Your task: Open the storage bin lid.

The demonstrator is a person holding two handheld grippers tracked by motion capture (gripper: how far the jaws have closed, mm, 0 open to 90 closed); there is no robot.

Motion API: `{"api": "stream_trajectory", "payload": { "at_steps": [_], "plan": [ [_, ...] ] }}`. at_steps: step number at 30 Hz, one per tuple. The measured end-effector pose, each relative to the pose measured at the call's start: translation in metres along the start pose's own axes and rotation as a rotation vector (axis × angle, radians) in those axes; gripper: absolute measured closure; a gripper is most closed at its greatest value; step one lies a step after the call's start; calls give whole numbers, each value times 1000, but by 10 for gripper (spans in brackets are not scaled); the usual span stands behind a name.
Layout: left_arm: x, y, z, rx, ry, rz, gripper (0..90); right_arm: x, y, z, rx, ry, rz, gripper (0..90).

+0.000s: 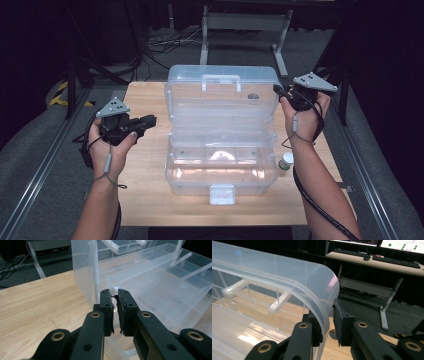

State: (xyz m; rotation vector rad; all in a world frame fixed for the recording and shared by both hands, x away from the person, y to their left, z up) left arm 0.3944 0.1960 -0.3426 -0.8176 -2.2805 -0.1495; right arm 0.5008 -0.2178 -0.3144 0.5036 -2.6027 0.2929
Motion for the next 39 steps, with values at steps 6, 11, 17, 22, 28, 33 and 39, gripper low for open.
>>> {"api": "stream_trajectory", "payload": {
  "at_steps": [6,11,17,22,28,33,39],
  "plan": [
    [2,4,3,13,0,-9,824,-13,-5,-7,-15,32,3,789],
    [4,6,6,23,1,-15,820,-20,-8,-9,-23,40,1,794],
    [8,9,12,36,5,-27,820,-32,-12,-12,-33,59,0,808],
    [10,11,17,48,11,-37,818,-42,-18,-14,-61,70,-39,812],
    [11,14,23,63,21,-47,818,-52,-21,-17,-60,99,-40,818],
    [14,15,27,73,23,-57,818,-61,-24,-17,-73,108,-47,821],
    [17,18,32,88,25,-66,818,-70,-26,-18,-73,128,-43,828]
  ]
}}
Point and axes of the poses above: each handheld gripper's, and its own axes: x roughly backward along the jaws, z roughly out of its underside, y roughly to its left, the point moved 5 cm from there along -x, roughly forward along the jaws, and after that the axes turned 14 degrees about y, right-handed, at the moved point
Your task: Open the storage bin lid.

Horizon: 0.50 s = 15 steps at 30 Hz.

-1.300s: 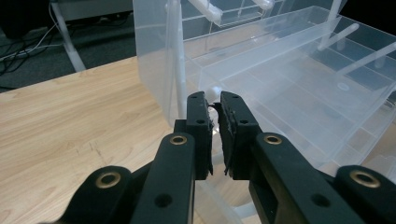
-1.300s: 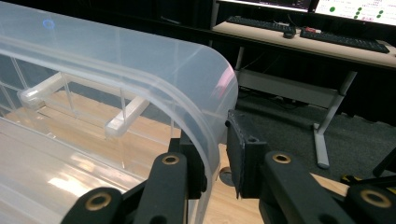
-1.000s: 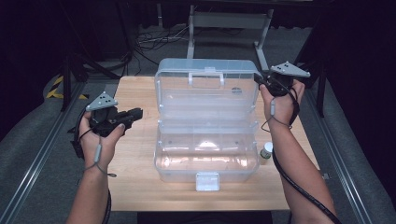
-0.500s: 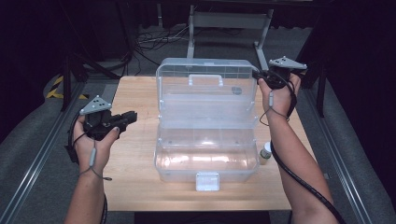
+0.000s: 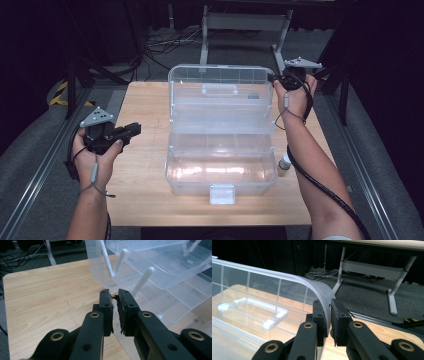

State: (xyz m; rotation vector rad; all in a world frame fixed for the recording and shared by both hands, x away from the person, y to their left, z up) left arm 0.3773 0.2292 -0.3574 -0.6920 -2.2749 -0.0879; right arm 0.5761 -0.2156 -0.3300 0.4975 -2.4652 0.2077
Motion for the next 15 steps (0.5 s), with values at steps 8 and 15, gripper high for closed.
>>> {"api": "stream_trajectory", "payload": {
  "at_steps": [8,15],
  "plan": [
    [1,1,7,10,9,-11,817,-13,-4,-1,-13,22,-12,830],
    [0,2,9,11,14,-12,815,-24,-8,-1,-22,42,-16,836]
  ]
}}
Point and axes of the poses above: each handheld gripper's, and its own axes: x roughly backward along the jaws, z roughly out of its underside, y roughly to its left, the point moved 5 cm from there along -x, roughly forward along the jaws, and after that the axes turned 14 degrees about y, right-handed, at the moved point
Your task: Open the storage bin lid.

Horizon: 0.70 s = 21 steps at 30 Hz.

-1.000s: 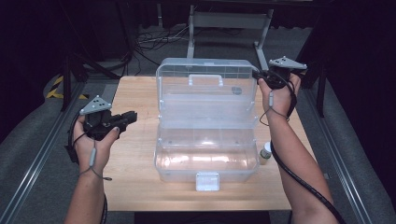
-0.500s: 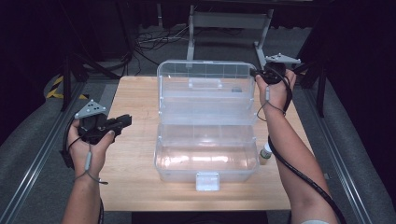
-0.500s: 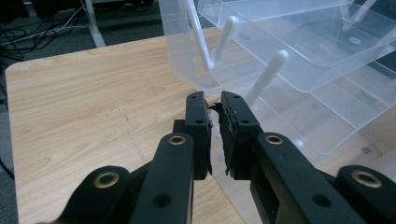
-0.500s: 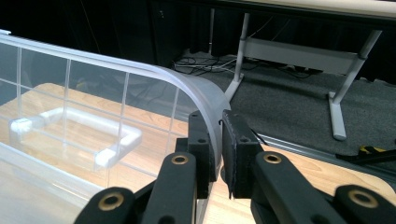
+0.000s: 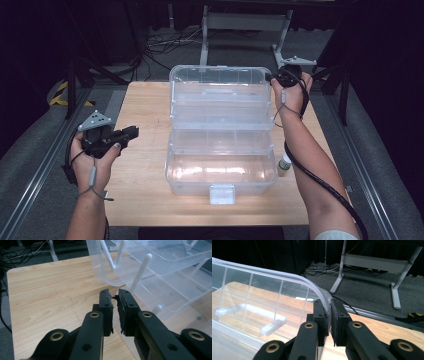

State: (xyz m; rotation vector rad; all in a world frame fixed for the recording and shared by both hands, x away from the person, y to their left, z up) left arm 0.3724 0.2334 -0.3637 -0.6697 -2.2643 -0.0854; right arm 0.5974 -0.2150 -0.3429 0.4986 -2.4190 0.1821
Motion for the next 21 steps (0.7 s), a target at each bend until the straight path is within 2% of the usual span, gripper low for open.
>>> {"api": "stream_trajectory", "payload": {
  "at_steps": [5,21],
  "plan": [
    [-1,2,-1,5,-3,2,815,-7,-2,0,0,19,3,840],
    [-13,3,-8,1,8,30,810,-24,-9,1,-26,71,-31,841]
  ]
}}
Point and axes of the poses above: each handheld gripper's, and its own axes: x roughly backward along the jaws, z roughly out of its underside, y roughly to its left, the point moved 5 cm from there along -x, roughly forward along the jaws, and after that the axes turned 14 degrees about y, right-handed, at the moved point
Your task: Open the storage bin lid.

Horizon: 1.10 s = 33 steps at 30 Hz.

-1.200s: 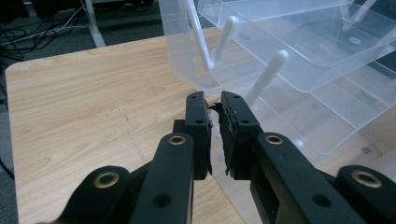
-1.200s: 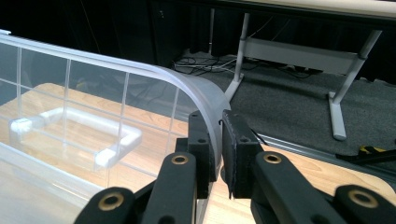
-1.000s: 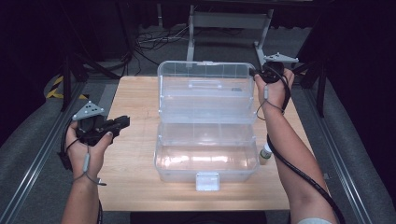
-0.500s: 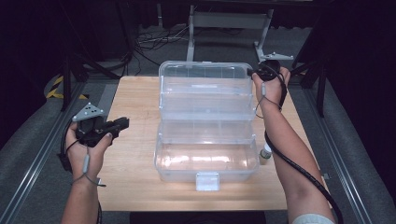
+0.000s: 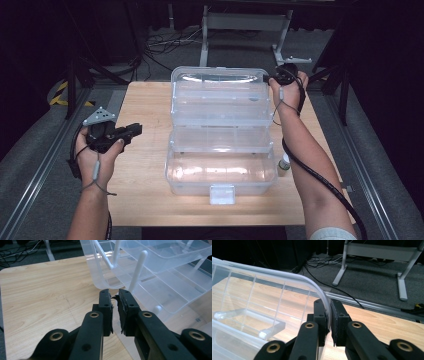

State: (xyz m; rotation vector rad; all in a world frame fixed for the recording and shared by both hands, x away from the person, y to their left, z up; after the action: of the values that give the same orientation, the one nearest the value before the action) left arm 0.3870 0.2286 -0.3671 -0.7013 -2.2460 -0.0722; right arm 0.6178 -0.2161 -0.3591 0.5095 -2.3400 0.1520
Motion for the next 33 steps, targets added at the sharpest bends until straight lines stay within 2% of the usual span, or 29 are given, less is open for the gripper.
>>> {"api": "stream_trajectory", "payload": {
  "at_steps": [18,33],
  "plan": [
    [-9,4,-3,9,16,17,795,-19,-7,4,-20,37,-30,839],
    [-8,8,0,17,17,14,784,-32,-12,9,-48,56,-62,834]
  ]
}}
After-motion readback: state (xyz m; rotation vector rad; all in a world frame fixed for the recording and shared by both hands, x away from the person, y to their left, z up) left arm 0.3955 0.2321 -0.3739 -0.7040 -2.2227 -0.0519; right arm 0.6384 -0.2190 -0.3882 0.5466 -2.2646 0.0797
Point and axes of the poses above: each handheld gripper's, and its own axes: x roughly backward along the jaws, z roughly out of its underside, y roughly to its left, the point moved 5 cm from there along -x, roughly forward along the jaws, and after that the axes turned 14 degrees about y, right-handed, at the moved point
